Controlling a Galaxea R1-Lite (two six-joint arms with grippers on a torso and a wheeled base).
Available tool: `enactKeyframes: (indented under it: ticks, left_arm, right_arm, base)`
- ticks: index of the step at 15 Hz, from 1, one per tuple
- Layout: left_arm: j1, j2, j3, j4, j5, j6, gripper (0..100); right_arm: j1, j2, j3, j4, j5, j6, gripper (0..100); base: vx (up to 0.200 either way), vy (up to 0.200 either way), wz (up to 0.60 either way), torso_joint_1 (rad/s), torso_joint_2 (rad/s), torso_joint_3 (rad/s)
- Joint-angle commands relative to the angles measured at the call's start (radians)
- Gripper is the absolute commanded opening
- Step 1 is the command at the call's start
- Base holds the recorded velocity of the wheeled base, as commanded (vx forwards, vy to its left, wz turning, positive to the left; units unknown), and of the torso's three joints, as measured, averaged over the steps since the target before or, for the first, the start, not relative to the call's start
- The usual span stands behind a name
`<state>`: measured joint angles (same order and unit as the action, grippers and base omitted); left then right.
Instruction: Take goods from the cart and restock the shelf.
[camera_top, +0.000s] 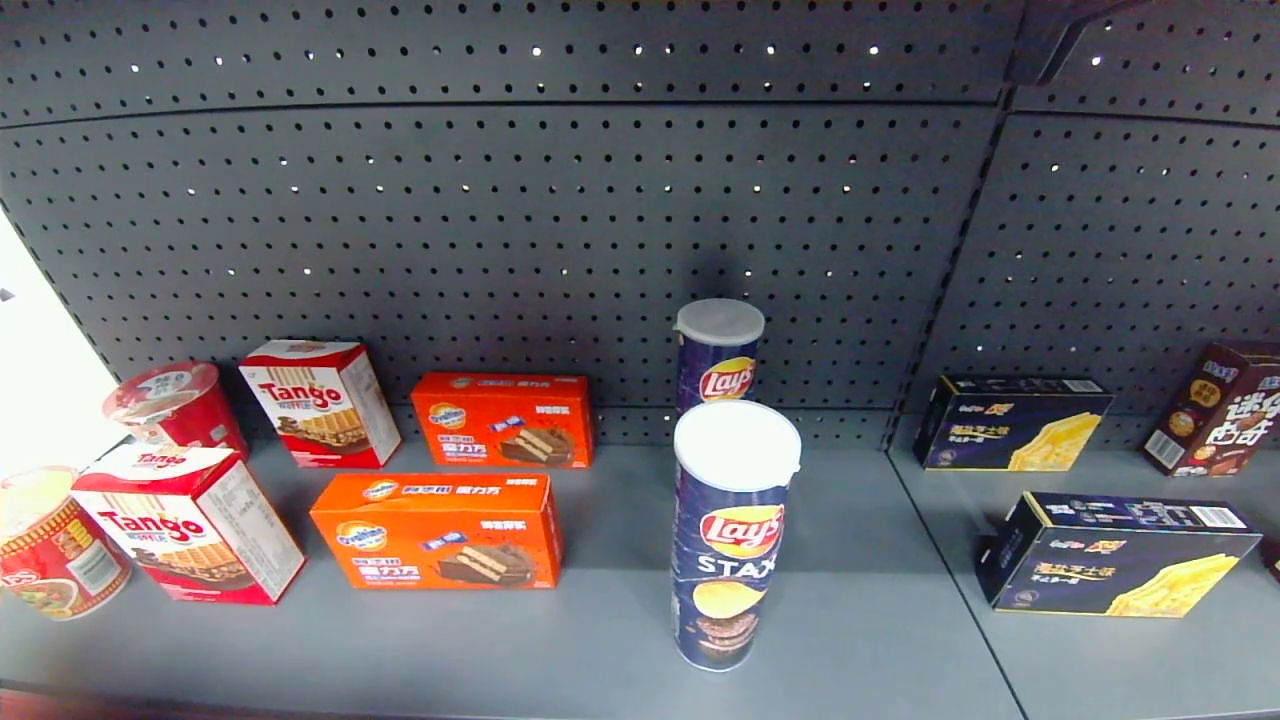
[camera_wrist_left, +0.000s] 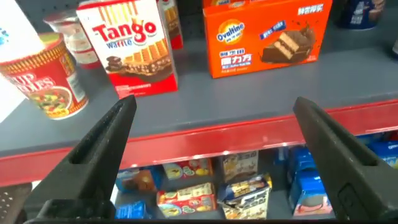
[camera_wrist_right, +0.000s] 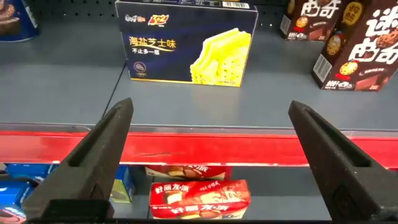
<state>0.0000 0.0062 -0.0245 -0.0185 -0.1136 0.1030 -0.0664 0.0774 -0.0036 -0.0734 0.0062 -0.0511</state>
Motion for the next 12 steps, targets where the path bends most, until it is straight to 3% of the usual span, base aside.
enactKeyframes:
  ticks: [1, 3, 4, 5, 6, 8, 9, 10, 12]
  left_arm:
    - [0.0, 0.001, 0.005, -0.001, 0.002, 0.0, 100]
    - [0.002, 0.001, 0.005, -0.001, 0.028, 0.006, 100]
    - [0.0, 0.003, 0.003, 0.005, 0.103, -0.005, 100]
    - [0.0, 0.003, 0.005, 0.006, 0.126, -0.014, 100]
    - [0.0, 0.003, 0.005, 0.006, 0.124, -0.042, 100]
    - [-0.002, 0.005, 0.003, 0.009, 0.038, -0.039, 100]
    - [-0.002, 0.005, 0.003, 0.009, 0.038, -0.039, 100]
    - [-0.005, 0.005, 0.012, -0.001, -0.126, -0.025, 100]
    - [-0.002, 0.005, 0.008, 0.005, -0.138, -0.022, 100]
  right_arm:
    - [0.0, 0.004, 0.002, -0.002, -0.009, 0.0, 100]
    - [0.0, 0.004, 0.001, 0.0, -0.011, -0.007, 100]
    - [0.0, 0.004, 0.001, 0.0, -0.038, -0.029, 100]
    - [0.0, 0.004, 0.004, 0.001, -0.087, -0.018, 100]
    - [0.014, -0.004, 0.004, 0.004, -0.063, 0.016, 100]
    - [0.03, -0.016, 0.004, 0.06, -0.02, 0.036, 100]
    - [0.03, -0.016, 0.004, 0.06, -0.02, 0.036, 100]
    - [0.042, -0.019, -0.001, 0.081, -0.018, 0.045, 100]
    - [0.057, -0.065, 0.001, 0.081, -0.018, 0.045, 100]
  base:
    - [0.0, 0.0, 0.0, 0.0, 0.0, 0.0]
    - [0.0, 0.0, 0.0, 0.0, 0.0, 0.0]
    - [0.0, 0.0, 0.0, 0.0, 0.0, 0.0]
    - [0.0, 0.0, 0.0, 0.0, 0.0, 0.0]
    - [0.0, 0.0, 0.0, 0.0, 0.0, 0.0]
    - [0.0, 0.0, 0.0, 0.0, 0.0, 0.0]
    - [0.0, 0.0, 0.0, 0.0, 0.0, 0.0]
    - [0.0, 0.0, 0.0, 0.0, 0.0, 0.0]
    - [0.0, 0.0, 0.0, 0.0, 0.0, 0.0]
